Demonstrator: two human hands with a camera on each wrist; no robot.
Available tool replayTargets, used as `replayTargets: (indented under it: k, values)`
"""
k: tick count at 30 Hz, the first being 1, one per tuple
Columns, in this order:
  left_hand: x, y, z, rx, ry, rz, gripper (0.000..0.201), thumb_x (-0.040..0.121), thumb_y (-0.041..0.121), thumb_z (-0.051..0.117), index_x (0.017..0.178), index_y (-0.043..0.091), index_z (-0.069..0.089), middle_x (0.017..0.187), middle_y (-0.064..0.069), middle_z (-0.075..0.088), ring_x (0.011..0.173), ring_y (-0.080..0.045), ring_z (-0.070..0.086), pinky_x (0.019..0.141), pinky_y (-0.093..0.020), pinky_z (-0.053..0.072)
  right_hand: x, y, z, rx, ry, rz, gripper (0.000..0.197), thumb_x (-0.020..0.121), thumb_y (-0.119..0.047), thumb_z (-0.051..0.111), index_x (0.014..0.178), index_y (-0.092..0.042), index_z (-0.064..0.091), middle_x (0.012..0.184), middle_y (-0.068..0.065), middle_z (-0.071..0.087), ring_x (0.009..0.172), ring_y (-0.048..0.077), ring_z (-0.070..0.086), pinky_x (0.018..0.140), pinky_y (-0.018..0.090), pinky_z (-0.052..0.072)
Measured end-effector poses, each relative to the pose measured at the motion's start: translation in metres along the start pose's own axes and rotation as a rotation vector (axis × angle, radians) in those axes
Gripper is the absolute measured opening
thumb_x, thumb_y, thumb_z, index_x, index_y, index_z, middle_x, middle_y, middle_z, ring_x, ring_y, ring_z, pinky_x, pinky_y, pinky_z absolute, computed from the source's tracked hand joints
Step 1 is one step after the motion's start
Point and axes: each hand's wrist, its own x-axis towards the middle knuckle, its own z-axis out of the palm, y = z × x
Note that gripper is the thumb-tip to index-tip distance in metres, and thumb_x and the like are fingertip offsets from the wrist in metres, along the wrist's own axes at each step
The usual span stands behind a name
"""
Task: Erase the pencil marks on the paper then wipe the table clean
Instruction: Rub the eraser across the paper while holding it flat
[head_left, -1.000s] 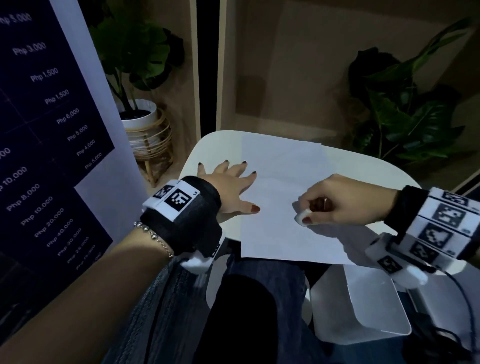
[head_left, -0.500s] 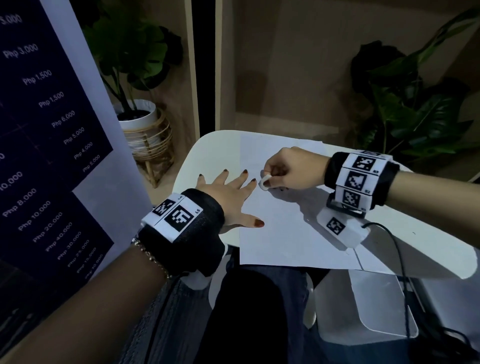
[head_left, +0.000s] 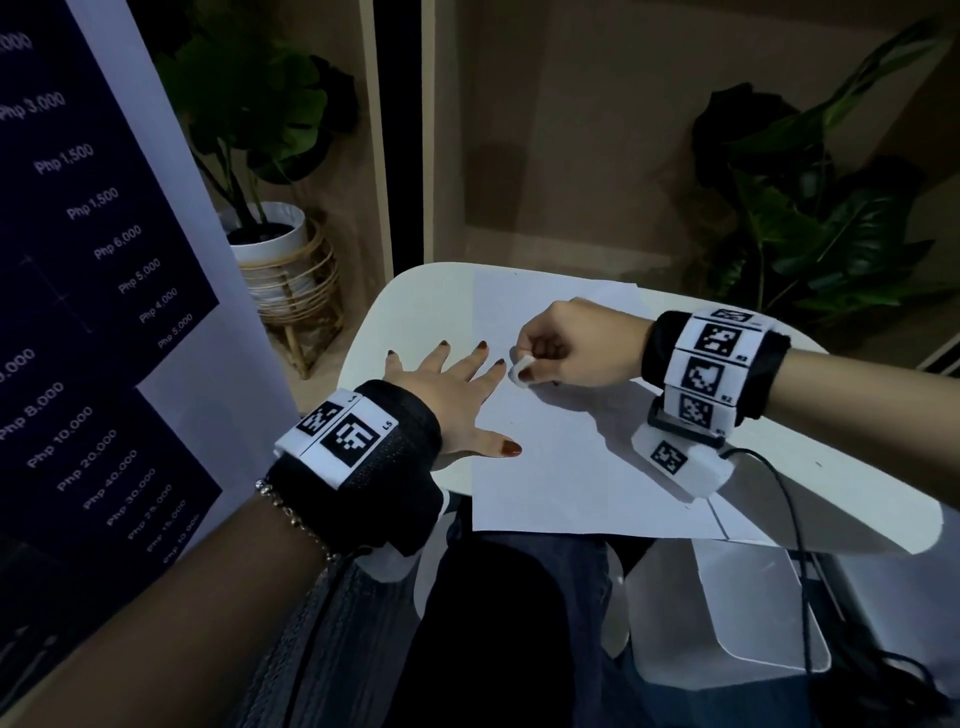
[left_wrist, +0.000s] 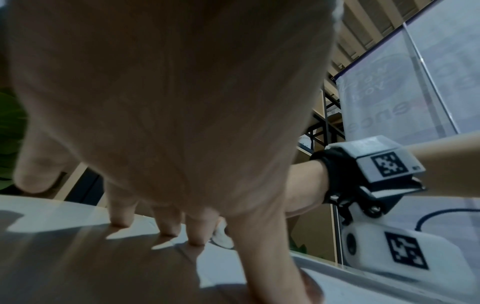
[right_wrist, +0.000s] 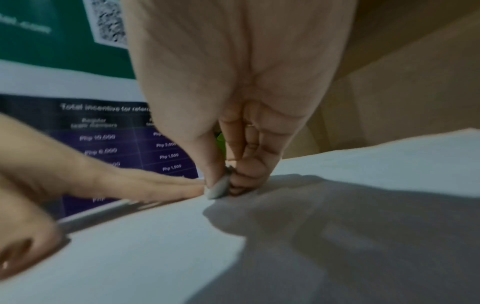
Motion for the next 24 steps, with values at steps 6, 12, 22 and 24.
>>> replayTargets:
  k: [6,12,22,24]
  values:
    - [0.002,-0.001,0.001,0.007,-0.006,0.001,0.094,0.088,0.074,0.038,0.154,0.034,-0.016,0.160,0.012,-0.025,0.150,-0.024,-0.016,0.115,-0.066,0.001,0.002,-0.001,0.000,0.005,-0.011,-0.001,0.013,0.091,-0.034,0.068,0.081,-0.026,0.067,0.074,-0.012,0.066,0.067,0.004,0.056,0.069,0.021,0.040]
    - [0.002,-0.001,0.001,0.004,-0.003,0.001,0.094,0.088,0.074,0.038,0.154,0.034,-0.016,0.160,0.012,-0.024,0.150,-0.024,-0.016,0.115,-0.067,0.001,0.003,-0.002,-0.001,0.022,-0.018,0.005,0.014,0.090,-0.035,0.069,0.084,-0.023,0.072,0.076,-0.008,0.070,0.067,0.005,0.057,0.069,0.022,0.043]
    - [0.004,-0.003,0.003,0.005,0.018,-0.015,0.100,0.086,0.076,0.039,0.155,0.026,-0.014,0.160,0.014,-0.023,0.150,-0.021,-0.013,0.115,-0.066,0.001,0.001,-0.013,0.002,-0.009,-0.048,0.006,0.016,0.089,-0.032,0.069,0.075,-0.029,0.065,0.068,-0.013,0.064,0.061,0.000,0.054,0.064,0.016,0.039]
    - [0.004,-0.003,0.003,0.010,0.017,-0.018,0.100,0.087,0.076,0.039,0.156,0.026,-0.014,0.160,0.014,-0.023,0.150,-0.021,-0.013,0.115,-0.066,0.001,-0.001,-0.015,0.003,0.013,-0.080,-0.006,0.014,0.089,-0.034,0.070,0.077,-0.029,0.067,0.068,-0.014,0.064,0.062,-0.001,0.055,0.066,0.016,0.040]
